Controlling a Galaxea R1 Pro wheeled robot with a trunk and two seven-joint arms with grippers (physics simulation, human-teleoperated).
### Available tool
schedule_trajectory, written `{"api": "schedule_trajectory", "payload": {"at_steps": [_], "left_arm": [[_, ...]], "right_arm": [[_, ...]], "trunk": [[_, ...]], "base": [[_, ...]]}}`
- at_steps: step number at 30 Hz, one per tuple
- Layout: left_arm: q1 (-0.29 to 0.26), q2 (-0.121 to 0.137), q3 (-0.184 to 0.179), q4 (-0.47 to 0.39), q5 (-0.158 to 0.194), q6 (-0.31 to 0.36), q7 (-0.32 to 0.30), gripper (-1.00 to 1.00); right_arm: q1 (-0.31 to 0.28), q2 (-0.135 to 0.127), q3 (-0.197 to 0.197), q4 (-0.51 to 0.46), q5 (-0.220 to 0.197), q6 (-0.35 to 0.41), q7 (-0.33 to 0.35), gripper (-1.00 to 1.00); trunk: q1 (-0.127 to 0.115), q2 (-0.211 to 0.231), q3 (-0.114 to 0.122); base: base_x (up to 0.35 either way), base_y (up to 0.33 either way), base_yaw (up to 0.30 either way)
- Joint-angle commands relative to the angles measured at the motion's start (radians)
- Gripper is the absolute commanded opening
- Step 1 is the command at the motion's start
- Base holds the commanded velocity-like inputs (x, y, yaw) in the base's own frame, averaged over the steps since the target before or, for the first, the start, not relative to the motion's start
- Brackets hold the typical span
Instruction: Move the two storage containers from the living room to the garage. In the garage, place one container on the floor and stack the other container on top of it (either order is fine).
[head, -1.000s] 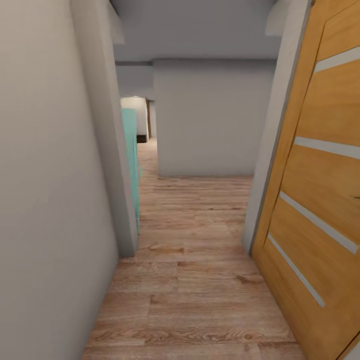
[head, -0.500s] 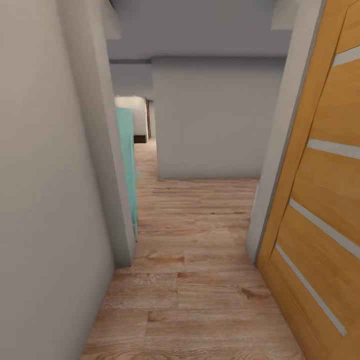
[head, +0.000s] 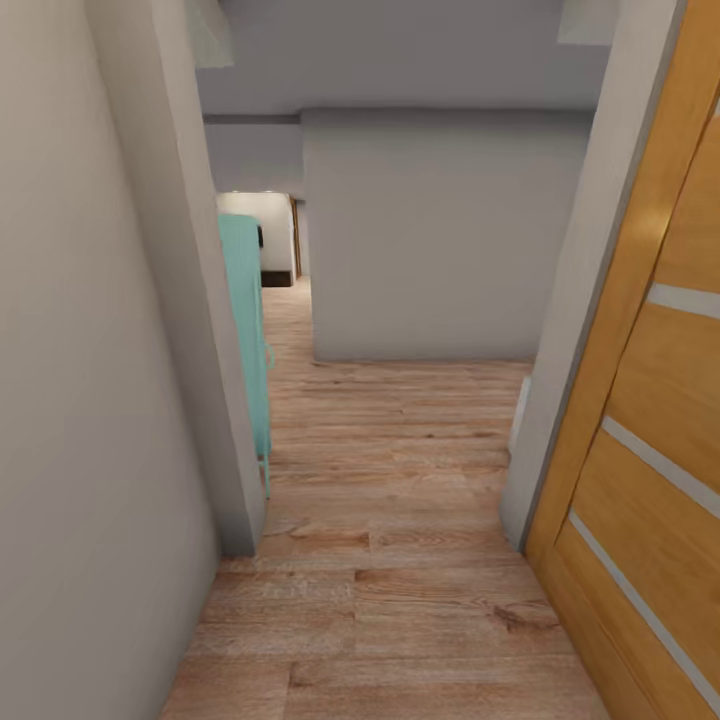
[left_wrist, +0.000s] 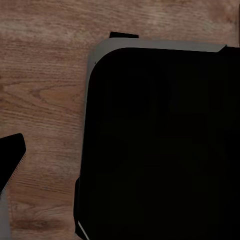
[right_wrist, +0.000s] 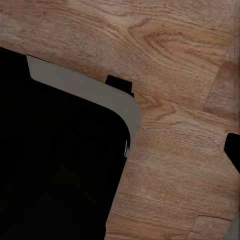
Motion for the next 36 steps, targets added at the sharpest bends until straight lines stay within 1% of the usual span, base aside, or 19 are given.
{"api": "schedule_trajectory", "payload": {"at_steps": [1, 11, 23, 36], "left_arm": [[0.0, 0.0, 0.0, 0.0, 0.008, -0.002, 0.0, 1.0], [0.0, 0.0, 0.0, 0.0, 0.008, -0.002, 0.0, 1.0], [0.0, 0.0, 0.0, 0.0, 0.008, -0.002, 0.0, 1.0], [0.0, 0.0, 0.0, 0.0, 0.008, -0.002, 0.0, 1.0]], "right_arm": [[-0.001, 0.0, 0.006, 0.003, -0.01, -0.006, 0.006, 1.0], [-0.001, 0.002, 0.007, 0.003, -0.011, -0.007, 0.004, 1.0], [-0.001, 0.003, 0.005, 0.003, -0.012, -0.007, 0.004, 1.0], [-0.001, 0.002, 0.006, 0.003, -0.01, -0.007, 0.003, 1.0]], "trunk": [[0.001, 0.0, -0.001], [0.001, 0.0, -0.001], [0.001, 0.0, -0.001], [0.001, 0.0, -0.001]], "base": [[0.322, 0.0, 0.0], [0.322, 0.0, -0.01], [0.322, 0.0, -0.206], [0.322, 0.0, -0.016]]}}
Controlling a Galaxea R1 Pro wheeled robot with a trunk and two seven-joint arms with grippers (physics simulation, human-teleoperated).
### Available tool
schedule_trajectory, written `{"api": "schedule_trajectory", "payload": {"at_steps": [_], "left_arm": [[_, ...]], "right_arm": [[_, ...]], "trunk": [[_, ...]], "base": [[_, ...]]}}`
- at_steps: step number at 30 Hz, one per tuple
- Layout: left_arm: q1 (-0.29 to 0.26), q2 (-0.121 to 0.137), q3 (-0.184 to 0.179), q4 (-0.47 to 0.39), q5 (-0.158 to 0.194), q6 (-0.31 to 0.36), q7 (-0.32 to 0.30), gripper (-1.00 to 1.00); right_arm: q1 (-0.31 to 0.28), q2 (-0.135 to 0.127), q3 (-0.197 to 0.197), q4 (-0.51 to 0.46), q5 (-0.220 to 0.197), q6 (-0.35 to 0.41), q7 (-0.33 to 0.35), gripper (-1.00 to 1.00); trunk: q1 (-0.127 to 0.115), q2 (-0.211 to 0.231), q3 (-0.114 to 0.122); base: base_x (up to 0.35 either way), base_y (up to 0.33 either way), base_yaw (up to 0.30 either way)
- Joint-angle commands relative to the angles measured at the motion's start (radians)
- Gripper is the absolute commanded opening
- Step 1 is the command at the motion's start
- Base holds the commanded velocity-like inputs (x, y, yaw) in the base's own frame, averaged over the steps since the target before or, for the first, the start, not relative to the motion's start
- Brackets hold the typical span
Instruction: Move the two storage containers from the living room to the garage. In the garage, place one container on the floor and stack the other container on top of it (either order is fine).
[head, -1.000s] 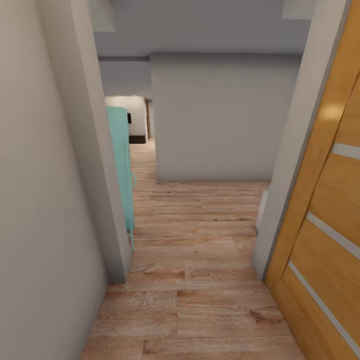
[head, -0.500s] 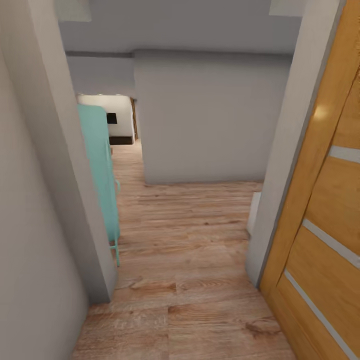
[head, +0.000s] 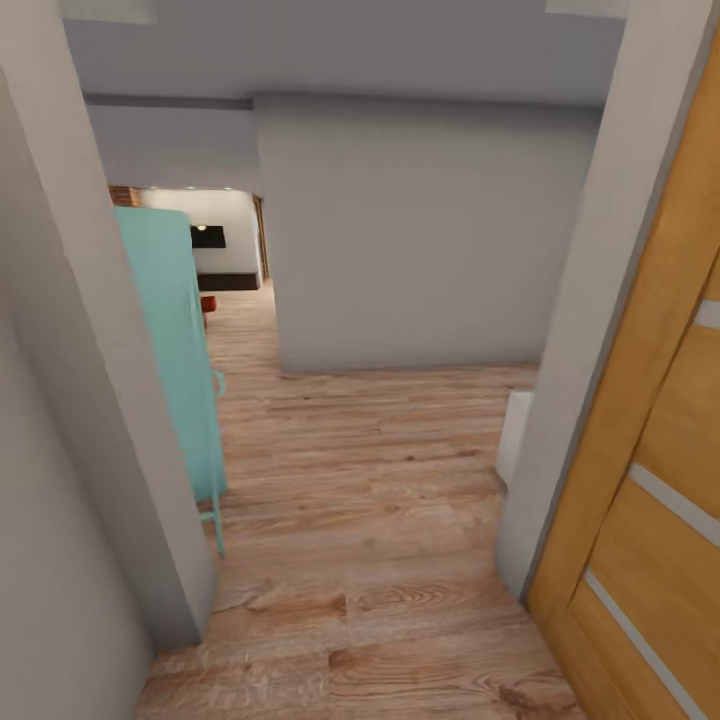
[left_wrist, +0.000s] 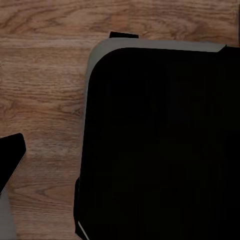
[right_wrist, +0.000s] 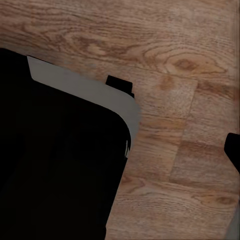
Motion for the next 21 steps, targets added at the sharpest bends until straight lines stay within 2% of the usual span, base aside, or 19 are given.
{"api": "schedule_trajectory", "payload": {"at_steps": [1, 15, 21], "left_arm": [[0.0, 0.0, 0.0, 0.0, 0.008, -0.002, 0.0, 1.0], [0.0, 0.0, 0.0, 0.0, 0.008, -0.002, 0.0, 1.0], [0.0, 0.0, 0.0, 0.0, 0.008, -0.002, 0.0, 1.0]], "right_arm": [[-0.001, 0.001, 0.007, 0.003, -0.009, -0.006, 0.006, 1.0], [-0.001, 0.006, 0.014, 0.003, 0.0, -0.006, 0.005, 1.0], [-0.001, 0.027, 0.014, 0.0, -0.001, -0.01, 0.005, 1.0]], "trunk": [[0.001, 0.0, -0.001], [0.001, 0.0, -0.001], [0.001, 0.0, -0.001]], "base": [[0.322, 0.0, 0.0], [0.322, 0.0, 0.0], [0.322, 0.0, 0.0]]}}
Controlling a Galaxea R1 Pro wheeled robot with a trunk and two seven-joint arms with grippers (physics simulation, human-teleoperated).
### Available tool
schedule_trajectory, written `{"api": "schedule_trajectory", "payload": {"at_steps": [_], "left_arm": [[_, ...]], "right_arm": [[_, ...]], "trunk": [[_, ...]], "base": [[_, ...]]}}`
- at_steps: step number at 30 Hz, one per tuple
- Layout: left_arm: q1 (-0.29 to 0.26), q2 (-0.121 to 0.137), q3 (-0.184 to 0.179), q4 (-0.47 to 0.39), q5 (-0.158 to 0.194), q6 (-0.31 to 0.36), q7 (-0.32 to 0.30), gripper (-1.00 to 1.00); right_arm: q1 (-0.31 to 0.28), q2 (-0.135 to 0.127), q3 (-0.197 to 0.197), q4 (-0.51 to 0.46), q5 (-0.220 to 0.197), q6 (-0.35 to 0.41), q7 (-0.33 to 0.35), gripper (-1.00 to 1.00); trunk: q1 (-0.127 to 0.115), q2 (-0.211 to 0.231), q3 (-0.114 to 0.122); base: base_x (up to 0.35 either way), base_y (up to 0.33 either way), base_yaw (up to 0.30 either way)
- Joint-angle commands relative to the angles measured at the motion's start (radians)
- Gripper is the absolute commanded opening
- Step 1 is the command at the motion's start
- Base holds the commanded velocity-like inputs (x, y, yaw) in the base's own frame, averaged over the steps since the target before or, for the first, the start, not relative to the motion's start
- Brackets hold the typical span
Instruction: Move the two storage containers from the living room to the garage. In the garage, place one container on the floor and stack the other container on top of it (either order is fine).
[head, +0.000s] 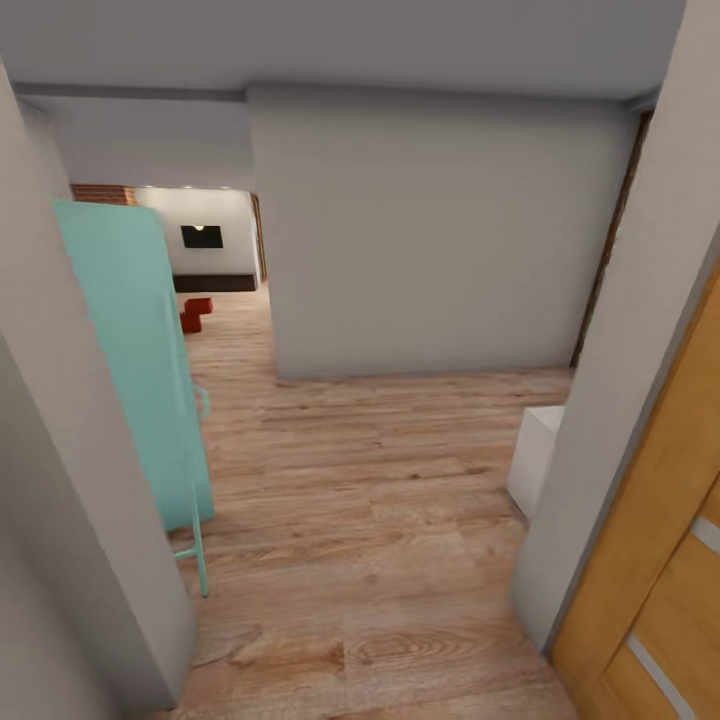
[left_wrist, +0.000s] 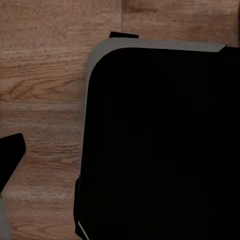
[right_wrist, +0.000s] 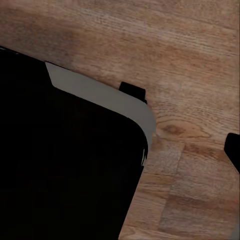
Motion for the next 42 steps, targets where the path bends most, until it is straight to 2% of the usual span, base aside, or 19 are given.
{"api": "schedule_trajectory", "payload": {"at_steps": [1, 5, 42], "left_arm": [[0.0, 0.0, 0.0, 0.0, 0.008, -0.002, 0.0, 1.0], [0.0, 0.0, 0.0, 0.0, 0.008, -0.002, 0.001, 1.0], [0.0, 0.0, 0.0, 0.0, 0.007, -0.002, 0.001, 1.0]], "right_arm": [[-0.001, 0.002, 0.006, 0.003, -0.011, -0.006, 0.006, 1.0], [-0.001, 0.008, 0.006, 0.002, -0.011, -0.006, 0.006, 1.0], [-0.001, 0.009, 0.006, 0.002, -0.011, -0.006, 0.006, 1.0]], "trunk": [[0.001, 0.0, -0.001], [0.001, 0.0, -0.001], [0.001, 0.0, -0.001]], "base": [[0.323, 0.0, 0.0], [0.322, 0.0, 0.0], [0.322, 0.0, 0.0]]}}
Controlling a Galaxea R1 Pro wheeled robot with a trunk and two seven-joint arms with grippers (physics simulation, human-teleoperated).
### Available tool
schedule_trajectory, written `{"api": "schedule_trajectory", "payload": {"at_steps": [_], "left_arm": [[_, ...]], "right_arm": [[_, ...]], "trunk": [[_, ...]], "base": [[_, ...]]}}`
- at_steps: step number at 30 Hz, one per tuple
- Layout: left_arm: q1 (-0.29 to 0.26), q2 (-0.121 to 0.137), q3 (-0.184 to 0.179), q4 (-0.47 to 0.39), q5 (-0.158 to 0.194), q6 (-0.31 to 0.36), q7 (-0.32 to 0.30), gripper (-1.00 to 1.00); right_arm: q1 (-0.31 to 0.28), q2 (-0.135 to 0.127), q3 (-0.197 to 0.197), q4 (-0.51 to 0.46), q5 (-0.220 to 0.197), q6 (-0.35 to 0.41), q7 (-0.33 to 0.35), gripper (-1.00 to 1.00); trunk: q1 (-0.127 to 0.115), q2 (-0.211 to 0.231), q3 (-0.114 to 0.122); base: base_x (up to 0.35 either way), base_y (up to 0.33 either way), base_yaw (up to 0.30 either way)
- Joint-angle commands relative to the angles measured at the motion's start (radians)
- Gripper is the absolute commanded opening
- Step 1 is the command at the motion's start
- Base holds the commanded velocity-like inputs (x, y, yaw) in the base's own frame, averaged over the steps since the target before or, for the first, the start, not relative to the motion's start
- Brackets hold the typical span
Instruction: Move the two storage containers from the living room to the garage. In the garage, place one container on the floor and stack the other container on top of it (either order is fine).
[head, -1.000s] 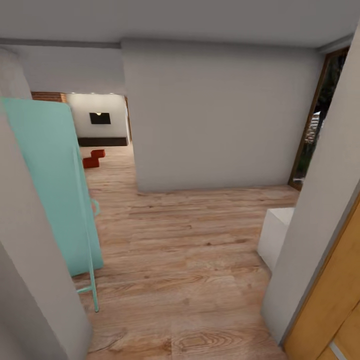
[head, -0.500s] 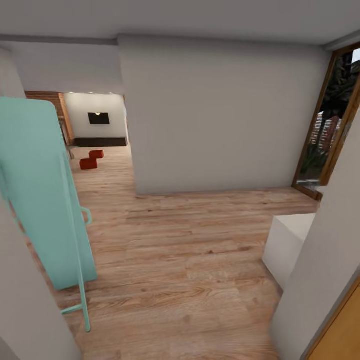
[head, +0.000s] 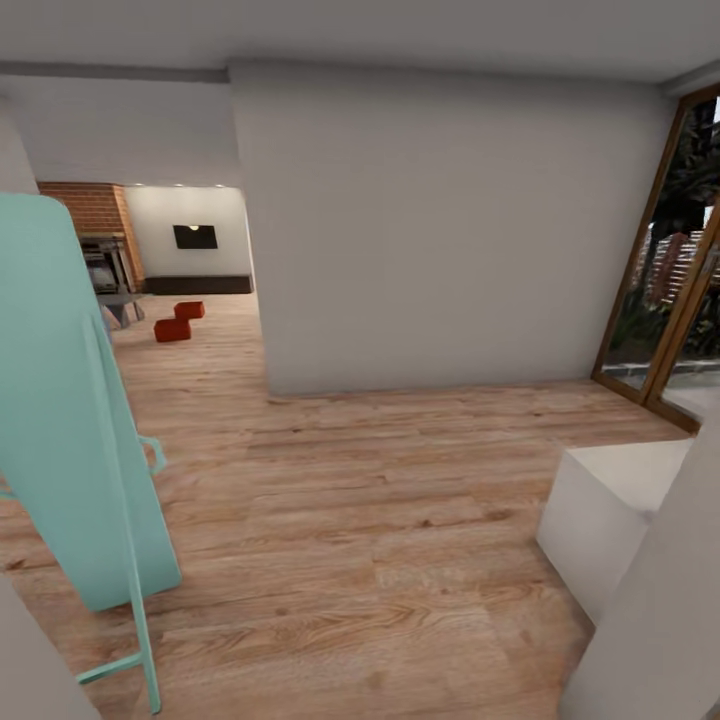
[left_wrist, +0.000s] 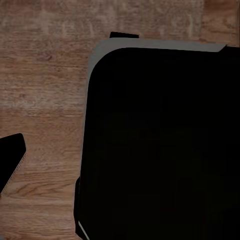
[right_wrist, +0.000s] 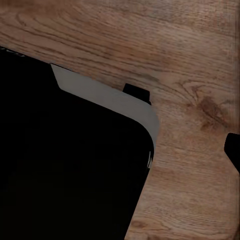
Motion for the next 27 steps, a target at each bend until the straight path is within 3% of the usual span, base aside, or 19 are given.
{"api": "schedule_trajectory", "payload": {"at_steps": [1, 27], "left_arm": [[0.0, 0.0, 0.0, 0.0, 0.008, -0.002, 0.0, 1.0], [0.0, -0.001, 0.0, 0.0, 0.009, -0.002, -0.001, 1.0]], "right_arm": [[-0.001, 0.0, 0.006, 0.003, -0.011, -0.006, 0.006, 1.0], [-0.001, 0.0, 0.006, 0.003, -0.011, -0.006, 0.006, 1.0]], "trunk": [[0.001, 0.0, -0.001], [0.001, 0.0, -0.001]], "base": [[0.323, 0.0, 0.0], [0.322, 0.0, 0.0]]}}
